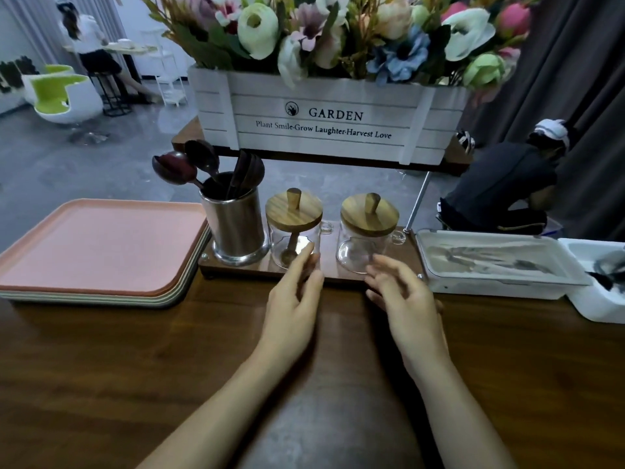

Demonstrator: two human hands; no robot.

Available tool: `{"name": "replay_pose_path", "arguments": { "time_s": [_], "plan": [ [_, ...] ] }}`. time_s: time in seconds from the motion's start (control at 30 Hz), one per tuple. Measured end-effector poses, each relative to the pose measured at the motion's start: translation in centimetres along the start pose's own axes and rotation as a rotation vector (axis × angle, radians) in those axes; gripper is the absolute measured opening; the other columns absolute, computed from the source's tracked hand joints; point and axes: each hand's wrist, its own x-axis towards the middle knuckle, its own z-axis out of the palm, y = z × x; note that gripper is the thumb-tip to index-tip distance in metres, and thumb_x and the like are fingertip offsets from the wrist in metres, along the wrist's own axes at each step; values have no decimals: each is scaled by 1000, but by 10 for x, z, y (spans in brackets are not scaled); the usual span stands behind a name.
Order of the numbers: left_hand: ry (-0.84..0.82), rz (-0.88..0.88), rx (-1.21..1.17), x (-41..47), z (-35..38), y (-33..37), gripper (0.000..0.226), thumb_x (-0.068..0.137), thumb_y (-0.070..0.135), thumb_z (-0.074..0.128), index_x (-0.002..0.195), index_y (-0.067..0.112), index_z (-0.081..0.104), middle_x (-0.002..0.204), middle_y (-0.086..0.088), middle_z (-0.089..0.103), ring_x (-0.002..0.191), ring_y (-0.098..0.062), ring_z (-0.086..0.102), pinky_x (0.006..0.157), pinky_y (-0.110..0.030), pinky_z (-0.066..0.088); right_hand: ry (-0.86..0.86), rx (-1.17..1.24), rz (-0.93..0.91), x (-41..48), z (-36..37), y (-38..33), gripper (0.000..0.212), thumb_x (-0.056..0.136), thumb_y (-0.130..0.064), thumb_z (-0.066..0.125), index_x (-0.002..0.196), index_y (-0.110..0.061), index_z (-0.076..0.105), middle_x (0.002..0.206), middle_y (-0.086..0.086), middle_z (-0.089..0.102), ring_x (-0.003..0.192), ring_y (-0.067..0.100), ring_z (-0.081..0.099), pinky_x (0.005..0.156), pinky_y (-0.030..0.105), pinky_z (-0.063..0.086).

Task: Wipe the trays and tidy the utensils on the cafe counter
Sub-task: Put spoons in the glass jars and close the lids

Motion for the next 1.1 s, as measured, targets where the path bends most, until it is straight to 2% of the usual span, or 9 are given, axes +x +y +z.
{"name": "replay_pose_path", "arguments": {
  "time_s": [0.1, 0.23, 0.4, 0.5, 0.67, 0.77, 0.83, 1.0, 1.1],
  "plan": [
    [-140, -34, -5, 5, 21, 5, 55, 97, 53, 51, 147, 60, 30, 151, 28, 45, 141, 7, 39, 119, -31, 33, 101, -55, -50, 0, -6, 1, 36, 99, -10, 57, 131, -28, 59, 123, -7, 68, 114, -2, 62, 103, 33, 51],
    [-239, -81, -10, 11, 40, 14, 62, 98, 61, 42, 151, 59, 11, 147, 53, 20, 144, 16, 24, 121, -25, 22, 78, -136, -30, 13, -7, -8, 56, 101, -19, 56, 152, -32, 37, 146, -11, 51, 122, -6, 51, 77, -8, 35],
    [-222, -95, 50, 19, 53, 21, 68, 106, 48, 39, 162, 37, 2, 135, 58, 30, 119, 34, 32, 109, -13, 28, 9, -211, -13, 36, -2, -11, 72, 98, -14, 53, 160, -30, 19, 162, -7, 32, 147, 7, 31, 114, 19, 29],
    [-189, -98, 71, 23, 59, 29, 78, 99, 57, 37, 162, 33, -2, 152, 31, 8, 108, 46, 12, 110, -17, 15, -35, -242, -4, 41, 2, -11, 76, 90, -21, 55, 159, -24, 25, 158, -4, 41, 143, 12, 39, 119, 31, 31],
    [-120, -129, 101, 24, 66, 34, 79, 94, 59, 33, 162, 35, 3, 165, 19, 14, 151, -1, 13, 115, -20, 14, -104, -201, -17, 40, -3, -6, 89, 74, -41, 52, 159, -32, 25, 151, -11, 46, 135, 9, 47, 115, 34, 38],
    [-142, -90, 110, 7, 59, 34, 75, 95, 64, 37, 160, 46, 5, 166, 16, 22, 152, -7, 25, 124, -37, 24, -105, -208, -10, 27, -16, -6, 86, 74, -45, 51, 155, -46, 24, 138, -19, 55, 129, 7, 52, 115, 41, 39],
    [-131, -65, 150, -14, 51, 38, 74, 93, 68, 38, 159, 51, 8, 163, 18, 31, 149, -6, 32, 122, -39, 30, -118, -228, -29, 7, -24, -14, 78, 84, -36, 56, 155, -48, 25, 122, -27, 59, 119, -3, 55, 112, 32, 40],
    [-23, -22, 182, -84, 30, 50, 73, 87, 65, 42, 156, 50, 23, 151, 29, 42, 133, 18, 38, 105, -4, 29, -192, -152, -80, -54, -39, -14, 75, 91, -16, 62, 157, -30, 31, 146, -11, 53, 121, -13, 53, 109, 18, 41],
    [-37, -21, 172, -127, 18, 42, 73, 90, 61, 51, 157, 43, 28, 152, 20, 47, 137, 5, 46, 112, -22, 39, -216, -162, -56, -91, -48, -4, 72, 95, -1, 60, 157, -23, 31, 145, -5, 53, 108, -33, 44, 96, -4, 32]
  ]
}}
